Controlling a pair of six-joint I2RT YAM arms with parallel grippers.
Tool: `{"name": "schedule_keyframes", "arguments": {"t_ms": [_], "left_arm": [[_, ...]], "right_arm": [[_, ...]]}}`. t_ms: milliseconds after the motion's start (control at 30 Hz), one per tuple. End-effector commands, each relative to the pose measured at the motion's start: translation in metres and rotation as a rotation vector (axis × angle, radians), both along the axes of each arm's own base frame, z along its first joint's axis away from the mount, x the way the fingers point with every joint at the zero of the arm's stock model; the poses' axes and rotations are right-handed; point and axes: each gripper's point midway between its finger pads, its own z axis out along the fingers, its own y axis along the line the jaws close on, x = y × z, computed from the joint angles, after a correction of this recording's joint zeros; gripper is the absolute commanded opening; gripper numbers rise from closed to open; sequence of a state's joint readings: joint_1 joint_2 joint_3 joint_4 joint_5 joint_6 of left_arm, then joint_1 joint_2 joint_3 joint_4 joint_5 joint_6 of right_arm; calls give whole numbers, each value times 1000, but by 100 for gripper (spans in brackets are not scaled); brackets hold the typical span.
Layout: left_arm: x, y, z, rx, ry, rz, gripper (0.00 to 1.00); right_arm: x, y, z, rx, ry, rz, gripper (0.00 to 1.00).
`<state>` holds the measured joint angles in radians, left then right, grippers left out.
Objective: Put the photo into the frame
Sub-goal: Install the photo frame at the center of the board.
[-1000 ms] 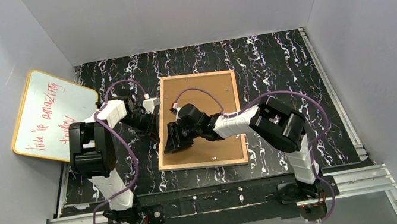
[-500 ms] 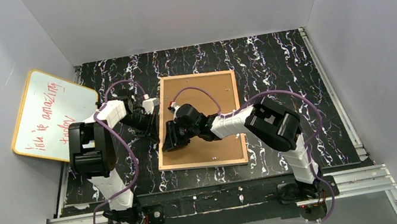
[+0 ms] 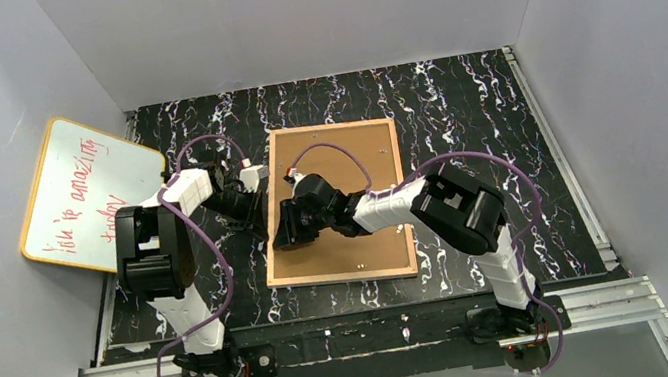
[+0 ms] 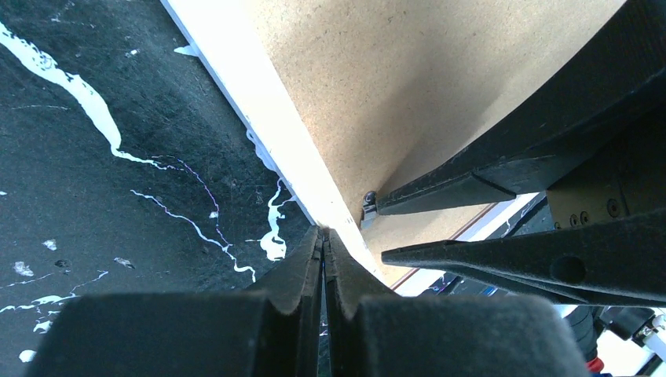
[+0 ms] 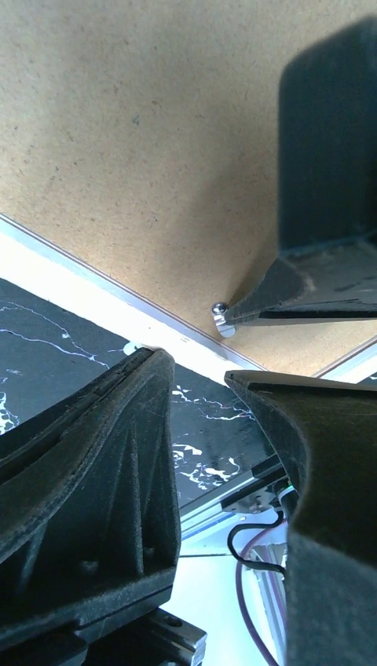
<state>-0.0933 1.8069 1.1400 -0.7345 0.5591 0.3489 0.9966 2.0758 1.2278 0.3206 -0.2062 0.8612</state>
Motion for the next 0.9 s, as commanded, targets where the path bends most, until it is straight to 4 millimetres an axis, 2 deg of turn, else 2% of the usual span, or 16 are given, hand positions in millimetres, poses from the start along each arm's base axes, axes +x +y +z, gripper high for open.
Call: {"name": "schedule_keyframes", "arguments": {"t_ms": [0, 467, 567, 633, 700, 800, 867], "left_arm": [[-20, 6, -10, 37, 55, -38, 0], [-23, 7, -9, 38, 54, -48, 0], [-22, 7, -8, 40, 50, -48, 0], [-21, 7, -6, 42, 46, -49, 0], [-19, 8, -2, 42, 43, -54, 0], [-8, 7, 7, 30, 21, -40, 0], [2, 7, 12, 20, 4, -18, 0]], "right_arm": [[18, 7, 0, -2, -58, -34, 35], [21, 14, -3, 15, -53, -37, 31], [19, 16, 3, 28, -48, -22, 31], [17, 14, 13, 43, -56, -13, 31], [15, 11, 33, 78, -65, -5, 32], [22, 1, 75, 158, -89, -9, 41], [32, -10, 92, 177, -106, -29, 46]]}}
